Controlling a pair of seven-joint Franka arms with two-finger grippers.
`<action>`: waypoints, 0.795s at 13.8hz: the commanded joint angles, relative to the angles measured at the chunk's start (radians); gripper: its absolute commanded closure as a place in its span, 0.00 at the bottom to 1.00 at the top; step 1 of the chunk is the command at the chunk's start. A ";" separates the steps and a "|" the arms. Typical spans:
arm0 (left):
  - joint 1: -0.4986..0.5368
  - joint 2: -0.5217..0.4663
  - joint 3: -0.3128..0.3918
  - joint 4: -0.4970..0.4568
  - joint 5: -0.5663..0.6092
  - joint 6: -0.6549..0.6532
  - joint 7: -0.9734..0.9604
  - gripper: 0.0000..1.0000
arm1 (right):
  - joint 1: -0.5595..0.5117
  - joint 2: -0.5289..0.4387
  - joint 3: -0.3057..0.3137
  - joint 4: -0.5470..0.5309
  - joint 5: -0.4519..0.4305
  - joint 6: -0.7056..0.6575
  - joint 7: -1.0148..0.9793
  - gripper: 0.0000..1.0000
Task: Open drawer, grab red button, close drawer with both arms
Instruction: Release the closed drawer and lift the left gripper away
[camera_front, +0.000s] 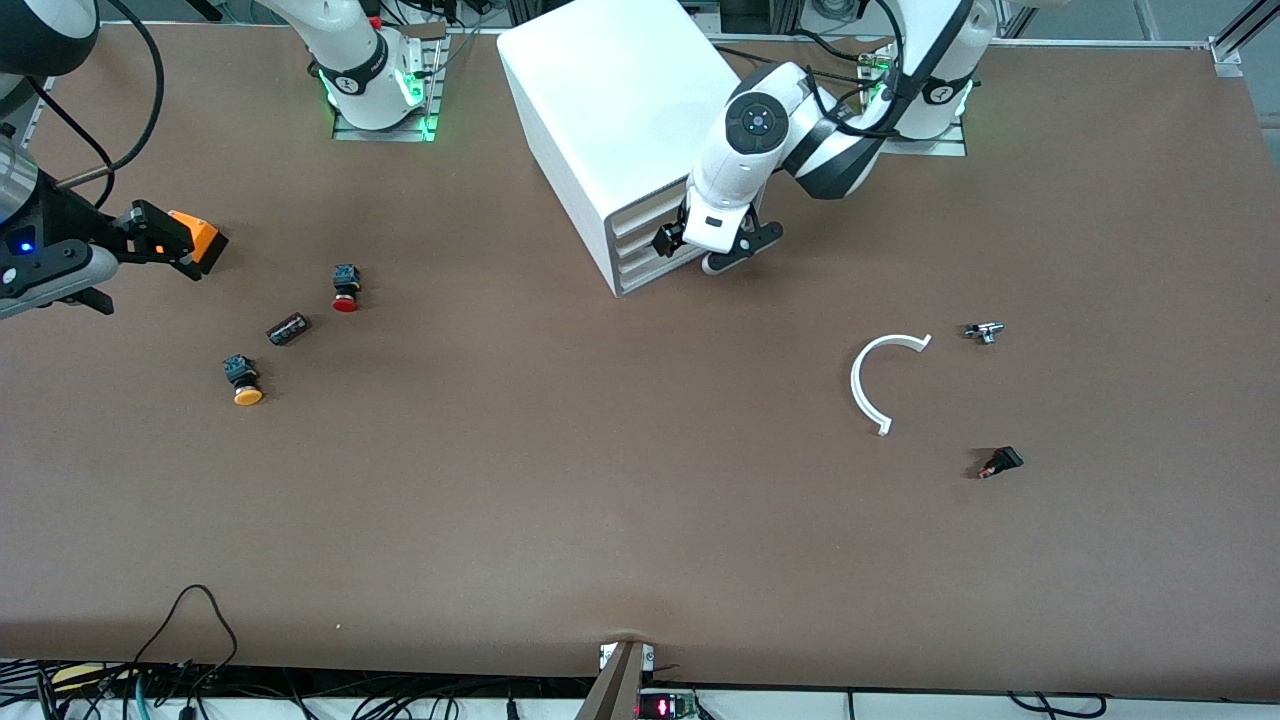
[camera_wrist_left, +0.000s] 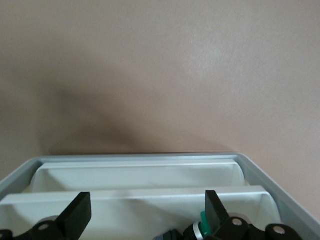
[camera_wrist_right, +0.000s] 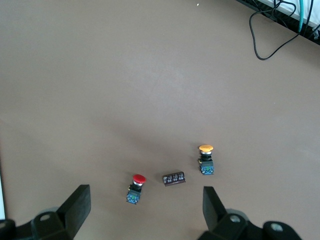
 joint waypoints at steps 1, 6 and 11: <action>0.045 -0.010 0.007 0.015 -0.012 -0.007 0.085 0.00 | -0.009 0.011 0.005 0.028 0.003 -0.015 -0.008 0.01; 0.085 -0.034 0.084 0.034 -0.011 -0.079 0.266 0.00 | -0.009 0.011 0.005 0.028 0.000 -0.011 -0.008 0.01; 0.130 -0.082 0.179 0.103 -0.011 -0.257 0.467 0.00 | -0.009 0.011 0.005 0.028 0.000 -0.011 -0.008 0.01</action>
